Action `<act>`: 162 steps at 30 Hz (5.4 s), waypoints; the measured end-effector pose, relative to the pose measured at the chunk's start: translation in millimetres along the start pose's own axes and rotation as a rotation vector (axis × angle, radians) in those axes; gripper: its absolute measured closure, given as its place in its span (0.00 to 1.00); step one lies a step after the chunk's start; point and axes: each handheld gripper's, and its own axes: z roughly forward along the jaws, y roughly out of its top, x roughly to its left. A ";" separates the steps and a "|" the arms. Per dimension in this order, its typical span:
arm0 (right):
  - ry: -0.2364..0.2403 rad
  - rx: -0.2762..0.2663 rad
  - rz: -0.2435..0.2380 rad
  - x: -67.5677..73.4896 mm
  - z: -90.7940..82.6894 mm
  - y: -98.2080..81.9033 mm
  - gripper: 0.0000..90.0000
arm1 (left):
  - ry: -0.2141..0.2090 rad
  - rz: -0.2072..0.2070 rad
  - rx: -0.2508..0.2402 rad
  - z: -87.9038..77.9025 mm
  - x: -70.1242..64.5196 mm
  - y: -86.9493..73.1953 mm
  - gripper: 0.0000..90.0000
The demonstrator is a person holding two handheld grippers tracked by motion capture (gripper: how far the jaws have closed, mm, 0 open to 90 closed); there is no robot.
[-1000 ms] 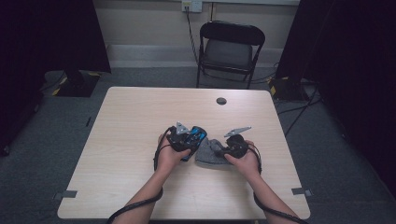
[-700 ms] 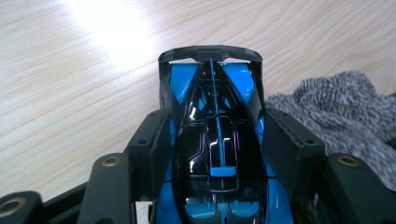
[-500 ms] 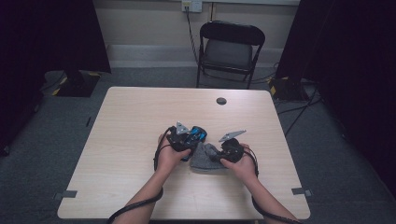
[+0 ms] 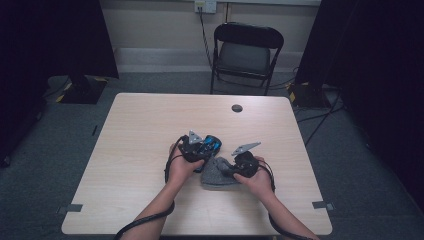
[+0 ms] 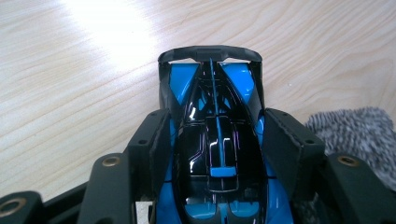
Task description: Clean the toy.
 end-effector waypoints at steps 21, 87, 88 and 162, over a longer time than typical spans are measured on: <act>0.065 0.019 -0.053 18.4 3.0 -2.1 0.82 | -0.001 -0.003 0.000 0.3 -0.3 0.4 0.48; -0.196 -0.042 0.202 -69.8 -31.7 18.6 0.82 | -0.001 -0.001 -0.011 0.3 0.0 -1.0 0.48; -0.192 -0.044 0.209 -69.8 -29.7 19.0 0.82 | -0.002 -0.003 -0.012 0.2 0.0 -1.3 0.48; 0.042 0.019 -0.002 6.6 1.0 2.1 0.81 | 0.002 -0.009 -0.003 0.6 -0.6 0.2 0.48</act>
